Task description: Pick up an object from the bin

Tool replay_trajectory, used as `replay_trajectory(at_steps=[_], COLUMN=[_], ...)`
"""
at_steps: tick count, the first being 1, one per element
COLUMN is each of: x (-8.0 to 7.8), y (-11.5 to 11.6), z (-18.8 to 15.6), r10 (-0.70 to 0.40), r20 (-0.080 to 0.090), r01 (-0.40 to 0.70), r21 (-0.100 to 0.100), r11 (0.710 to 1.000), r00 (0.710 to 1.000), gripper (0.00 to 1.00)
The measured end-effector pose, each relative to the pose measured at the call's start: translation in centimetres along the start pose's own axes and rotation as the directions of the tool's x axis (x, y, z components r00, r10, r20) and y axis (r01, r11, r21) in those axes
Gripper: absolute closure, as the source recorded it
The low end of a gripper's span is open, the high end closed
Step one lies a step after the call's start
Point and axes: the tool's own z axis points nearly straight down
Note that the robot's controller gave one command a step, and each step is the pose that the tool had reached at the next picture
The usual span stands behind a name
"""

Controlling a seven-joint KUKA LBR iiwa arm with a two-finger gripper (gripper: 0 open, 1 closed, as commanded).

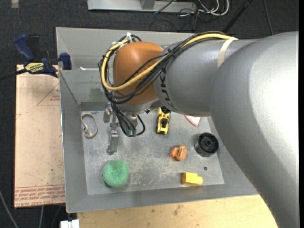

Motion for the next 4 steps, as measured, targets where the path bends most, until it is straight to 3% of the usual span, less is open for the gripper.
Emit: replay_trajectory(at_steps=[1, 2, 3, 4], x=[0.0, 1.3, -0.3, 7.1], y=[-1.9, -4.2, -4.9, -9.0], z=[3.5, 1.3, 2.3, 5.1], r10=[0.021, -0.093, -0.115, -0.408], r20=[-0.013, -0.011, -0.001, -0.012], r01=[-0.021, 0.093, 0.115, 0.408], r21=[0.008, 0.004, 0.003, 0.001], r11=[1.0, 0.996, 0.993, 0.913], r00=[1.0, 0.996, 0.993, 0.913], gripper=[0.0, 0.0, 0.0, 1.0])
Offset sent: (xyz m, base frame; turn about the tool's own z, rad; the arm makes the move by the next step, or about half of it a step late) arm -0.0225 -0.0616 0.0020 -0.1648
